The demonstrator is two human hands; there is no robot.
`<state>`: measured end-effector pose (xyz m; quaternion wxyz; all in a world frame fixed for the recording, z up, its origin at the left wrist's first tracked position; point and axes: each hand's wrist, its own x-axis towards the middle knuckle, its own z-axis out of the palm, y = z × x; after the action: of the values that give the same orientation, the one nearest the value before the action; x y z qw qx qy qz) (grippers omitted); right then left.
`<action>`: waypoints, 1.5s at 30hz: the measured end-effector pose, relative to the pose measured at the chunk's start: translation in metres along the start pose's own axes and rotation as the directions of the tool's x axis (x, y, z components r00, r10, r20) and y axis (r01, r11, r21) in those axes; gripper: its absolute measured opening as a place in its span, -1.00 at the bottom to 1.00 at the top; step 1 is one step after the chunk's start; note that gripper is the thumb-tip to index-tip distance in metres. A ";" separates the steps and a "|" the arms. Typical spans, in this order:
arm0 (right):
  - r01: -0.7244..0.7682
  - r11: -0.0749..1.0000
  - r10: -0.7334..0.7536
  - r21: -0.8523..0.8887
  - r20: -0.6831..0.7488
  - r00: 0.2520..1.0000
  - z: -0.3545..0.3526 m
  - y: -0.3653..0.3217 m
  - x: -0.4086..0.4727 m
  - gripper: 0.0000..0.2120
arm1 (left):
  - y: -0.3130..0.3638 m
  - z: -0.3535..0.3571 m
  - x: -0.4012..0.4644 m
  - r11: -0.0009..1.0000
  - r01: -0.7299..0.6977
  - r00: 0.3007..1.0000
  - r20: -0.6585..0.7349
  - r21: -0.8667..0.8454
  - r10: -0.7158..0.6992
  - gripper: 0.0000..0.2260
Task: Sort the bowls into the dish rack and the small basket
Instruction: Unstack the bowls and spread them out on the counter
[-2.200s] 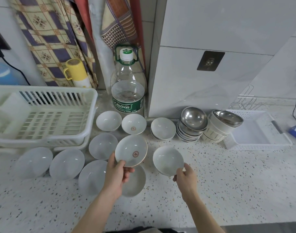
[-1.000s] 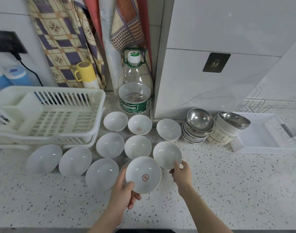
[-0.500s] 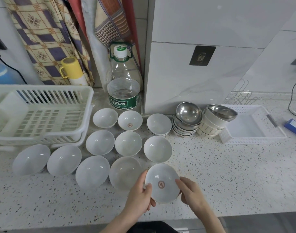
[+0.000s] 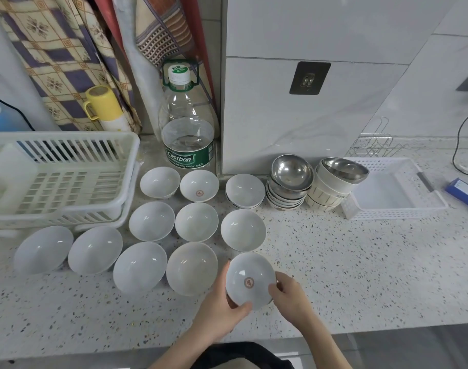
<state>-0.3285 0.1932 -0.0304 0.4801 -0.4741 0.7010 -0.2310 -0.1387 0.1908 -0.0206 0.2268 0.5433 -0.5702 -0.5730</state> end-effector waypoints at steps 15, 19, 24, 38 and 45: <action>0.005 0.998 -0.002 -0.069 0.048 0.999 0.011 0.001 0.012 -0.83 | -0.003 -0.007 0.005 0.961 0.005 1.000 -0.029 0.277 0.003 -0.28; -0.007 0.996 0.012 -0.088 0.053 0.999 0.011 0.002 0.013 -0.84 | -0.004 -0.008 0.007 0.960 0.009 1.000 -0.025 0.281 -0.003 -0.28; -0.021 0.997 0.024 -0.079 0.039 0.999 0.012 0.002 0.012 -0.84 | -0.001 -0.010 0.006 0.945 0.032 0.999 -0.005 0.326 -0.032 -0.27; -0.072 0.996 0.077 -0.060 0.084 0.994 0.009 -0.006 0.007 -0.82 | 0.008 -0.019 0.011 0.861 0.100 0.991 0.023 0.498 -0.128 -0.22; -0.124 0.966 0.146 -0.227 0.083 0.986 -0.009 -0.017 0.015 -0.67 | 0.011 -0.032 0.026 0.917 0.163 0.986 -0.077 0.365 -0.145 -0.42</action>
<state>-0.3300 0.1716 -0.0201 0.4730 -0.4864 0.7285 -0.0943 -0.1229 0.1518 -0.0123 0.0883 0.6331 -0.6178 -0.4580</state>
